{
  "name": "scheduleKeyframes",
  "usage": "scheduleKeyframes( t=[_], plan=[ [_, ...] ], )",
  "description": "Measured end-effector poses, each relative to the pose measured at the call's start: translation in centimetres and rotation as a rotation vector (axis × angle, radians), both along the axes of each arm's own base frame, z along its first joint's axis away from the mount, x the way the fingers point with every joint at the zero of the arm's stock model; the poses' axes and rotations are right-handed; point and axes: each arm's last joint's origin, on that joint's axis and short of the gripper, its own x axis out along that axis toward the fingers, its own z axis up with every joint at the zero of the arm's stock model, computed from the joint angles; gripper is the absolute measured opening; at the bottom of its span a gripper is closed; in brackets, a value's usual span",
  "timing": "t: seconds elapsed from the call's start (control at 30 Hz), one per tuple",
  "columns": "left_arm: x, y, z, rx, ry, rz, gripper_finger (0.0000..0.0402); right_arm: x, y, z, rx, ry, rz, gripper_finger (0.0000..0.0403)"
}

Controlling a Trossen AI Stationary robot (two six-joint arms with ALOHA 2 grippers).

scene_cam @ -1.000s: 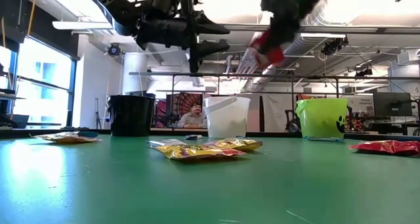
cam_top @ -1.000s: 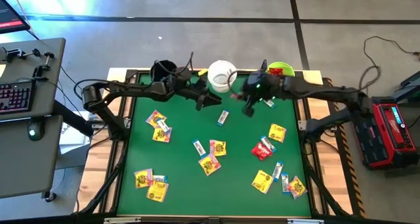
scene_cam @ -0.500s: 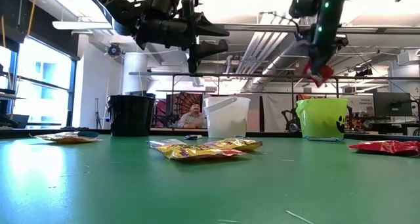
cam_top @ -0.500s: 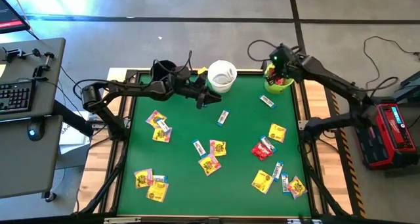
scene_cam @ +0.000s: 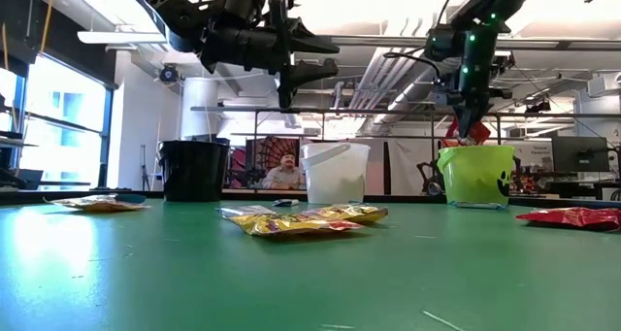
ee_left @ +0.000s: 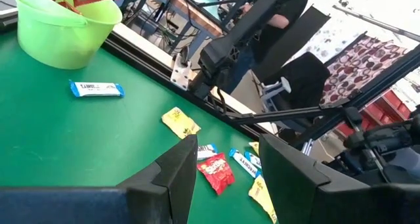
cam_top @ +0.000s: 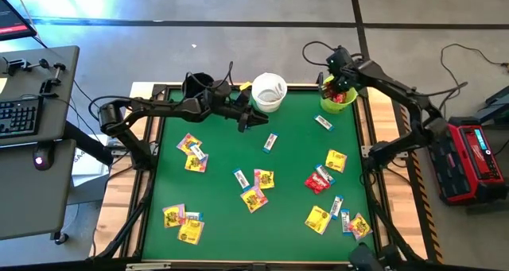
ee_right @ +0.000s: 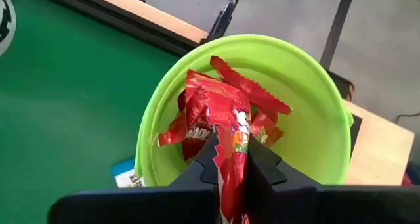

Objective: Sort candy by brand, put in halloween buckets
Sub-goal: Put the red candy into the green bucket

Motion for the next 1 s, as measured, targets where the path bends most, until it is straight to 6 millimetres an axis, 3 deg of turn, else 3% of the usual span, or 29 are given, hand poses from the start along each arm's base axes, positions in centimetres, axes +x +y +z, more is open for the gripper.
scheduleKeyframes(
  t=[0.17, 0.47, 0.63, 0.8, 1.0],
  plan=[
    [0.0, 0.0, 0.0, 0.001, 0.000, 0.000, 0.0157, -0.8, -0.4, -0.2, 0.026, 0.001, -0.050, 0.0039],
    [0.0, 0.0, 0.0, 0.002, 0.001, -0.001, 0.0157, -1.2, -0.7, -0.5, 0.055, -0.007, -0.063, 0.0172],
    [0.0, 0.0, 0.0, 0.002, 0.001, -0.001, 0.0157, -1.0, -0.2, -0.2, 0.051, -0.008, -0.037, 0.0204],
    [0.0, 0.0, 0.0, 0.002, 0.001, 0.000, 0.0157, -0.8, 1.0, 1.1, 0.014, -0.037, 0.016, 0.0178],
    [0.0, 0.0, -0.1, 0.002, 0.001, 0.002, 0.0157, -1.0, 2.8, 3.1, -0.069, -0.063, 0.091, 0.0064]
  ],
)
